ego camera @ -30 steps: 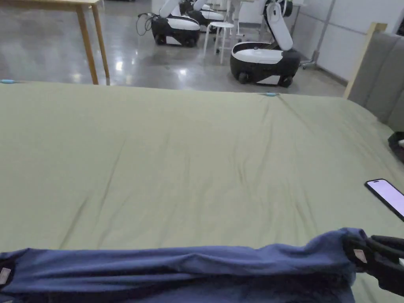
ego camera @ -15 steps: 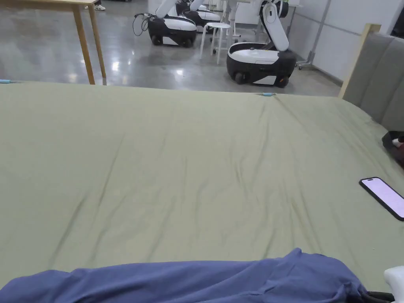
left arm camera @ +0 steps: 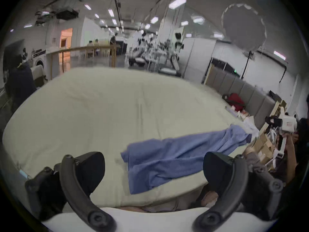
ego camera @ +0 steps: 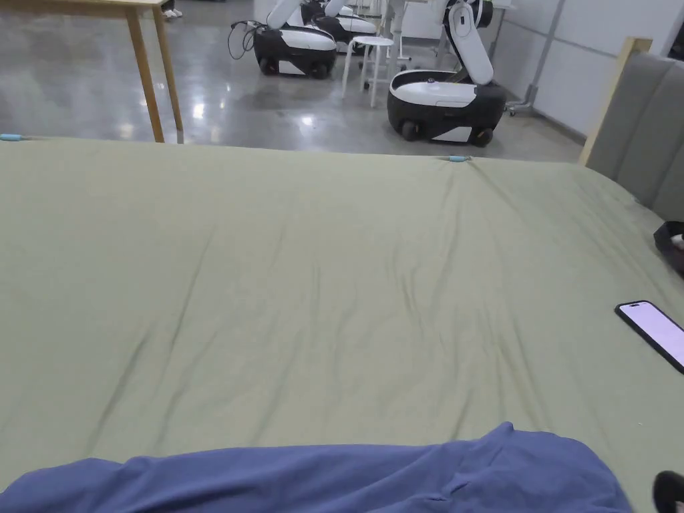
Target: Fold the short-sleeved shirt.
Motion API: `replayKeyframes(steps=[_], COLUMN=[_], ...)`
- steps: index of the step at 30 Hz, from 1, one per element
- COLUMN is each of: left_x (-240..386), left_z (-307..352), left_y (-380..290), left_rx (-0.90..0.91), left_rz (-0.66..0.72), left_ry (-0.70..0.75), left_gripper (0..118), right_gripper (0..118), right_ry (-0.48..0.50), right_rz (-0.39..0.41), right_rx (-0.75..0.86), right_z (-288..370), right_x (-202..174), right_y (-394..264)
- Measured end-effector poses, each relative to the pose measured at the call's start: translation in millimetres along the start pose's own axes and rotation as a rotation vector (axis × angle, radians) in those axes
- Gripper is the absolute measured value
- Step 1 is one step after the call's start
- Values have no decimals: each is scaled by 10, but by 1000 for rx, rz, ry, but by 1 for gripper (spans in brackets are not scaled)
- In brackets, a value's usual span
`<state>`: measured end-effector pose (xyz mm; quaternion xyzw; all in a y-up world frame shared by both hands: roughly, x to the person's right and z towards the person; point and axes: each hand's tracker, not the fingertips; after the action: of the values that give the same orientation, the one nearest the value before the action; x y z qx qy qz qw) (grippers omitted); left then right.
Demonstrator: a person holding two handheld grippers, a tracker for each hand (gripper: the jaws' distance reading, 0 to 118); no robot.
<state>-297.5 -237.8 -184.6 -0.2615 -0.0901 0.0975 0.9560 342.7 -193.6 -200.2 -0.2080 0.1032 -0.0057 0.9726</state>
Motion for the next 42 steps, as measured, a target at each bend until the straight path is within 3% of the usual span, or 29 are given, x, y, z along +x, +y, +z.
replayKeyframes(steps=[2,3,4,5,6,7,10,16,17,18,20,21,22,23,26,28,32,38,42], left_x=[68,96,81,91,99,96,75,-201,-327,-469,-821,-937,-1049,-1176,-1318,-1426,-1320,-1275,-878], left_z=[225,334,367,409,446,464,516,364,264,133,-105,-232,-327,-451,-721,-887,-1115,-1485,-1714], left_y=[32,14,-3,-26,-45,-62,-63,-31,-29,-58,-162,-200,-308,-295,-459,-545,-584,-519,-486], left_rx=[64,116,125,132,150,156,162,129,99,50,-21,-46,-70,-37,-180,-205,-288,-271,-310], left_rz=[27,26,25,31,30,23,7,153,227,343,487,518,481,526,718,764,737,768,716], left_ry=[-12,-15,-4,11,34,41,50,-60,-124,-200,-257,-266,-266,-308,-320,-381,-370,-495,-559], left_gripper=[113,104,91,72,37,12,0,0,3,26,110,117,118,118,118,118,118,118,118], right_gripper=[114,111,100,73,9,0,0,0,0,0,0,0,0,0,0,0,0,0,0], right_ry=[9,7,-1,-24,-47,-63,24,23,37,44,43,39,34,32,28,30,21,33,37], right_rz=[4,21,43,63,85,107,53,62,55,52,55,64,71,73,66,61,55,44,45], right_rx=[94,124,155,171,178,193,179,166,158,154,139,131,123,117,102,99,89,85,80], right_z=[232,293,329,334,302,267,229,168,155,139,112,103,95,87,77,71,55,26,23], right_x=[-182,-260,-319,-369,-468,-515,-536,-588,-593,-580,-612,-628,-612,-614,-641,-651,-688,-688,-716], right_y=[48,30,3,-14,15,-2,99,126,117,128,103,86,86,77,95,89,119,141,148])
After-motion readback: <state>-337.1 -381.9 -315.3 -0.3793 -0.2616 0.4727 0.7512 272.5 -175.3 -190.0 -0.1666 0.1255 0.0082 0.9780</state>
